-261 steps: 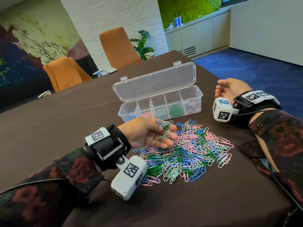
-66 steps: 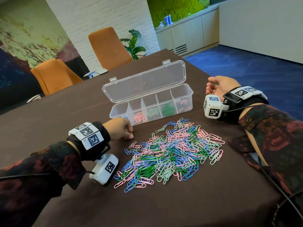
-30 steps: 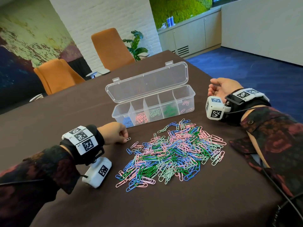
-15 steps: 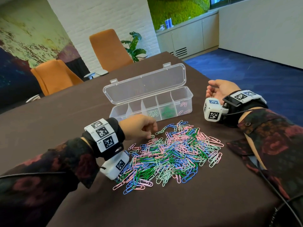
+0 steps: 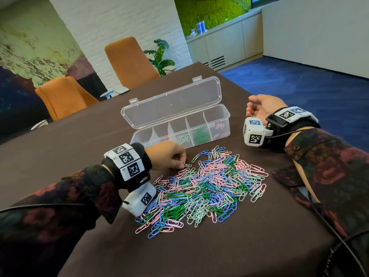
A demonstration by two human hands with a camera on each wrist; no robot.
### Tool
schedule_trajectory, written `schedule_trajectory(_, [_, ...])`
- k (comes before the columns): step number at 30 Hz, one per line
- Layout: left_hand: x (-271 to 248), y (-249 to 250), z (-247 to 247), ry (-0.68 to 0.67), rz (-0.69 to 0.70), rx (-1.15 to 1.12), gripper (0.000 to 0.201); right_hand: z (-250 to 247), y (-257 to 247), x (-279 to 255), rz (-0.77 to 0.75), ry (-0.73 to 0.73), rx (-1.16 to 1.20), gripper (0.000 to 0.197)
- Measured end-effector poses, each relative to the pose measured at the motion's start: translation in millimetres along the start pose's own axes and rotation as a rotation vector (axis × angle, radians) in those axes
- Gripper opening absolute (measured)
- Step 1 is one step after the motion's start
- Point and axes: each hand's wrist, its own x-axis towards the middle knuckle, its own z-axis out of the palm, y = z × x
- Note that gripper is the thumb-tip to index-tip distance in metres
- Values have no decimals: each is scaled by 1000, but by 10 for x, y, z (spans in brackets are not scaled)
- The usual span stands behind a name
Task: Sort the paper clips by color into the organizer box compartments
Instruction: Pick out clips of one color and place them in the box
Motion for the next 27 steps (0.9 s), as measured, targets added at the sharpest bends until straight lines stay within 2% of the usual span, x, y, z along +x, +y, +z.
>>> schedule_trajectory(3, [7, 33, 1, 42, -10, -55, 12, -3, -1, 5, 3, 2, -1, 10])
schedule_trajectory(7, [47, 70, 24, 24, -11, -50, 17, 0, -3, 3, 3, 5, -8, 7])
schedule_trajectory(15, [29, 49, 32, -7, -28, -90, 8, -10, -3, 14, 0, 6, -7, 8])
schedule_trajectory(19, [5, 11, -6, -7, -40, -163, 20, -13, 0, 10, -8, 9, 0, 13])
schedule_trajectory(27, [1, 19, -35, -7, -64, -211, 10, -9, 4, 18, -9, 7, 0, 8])
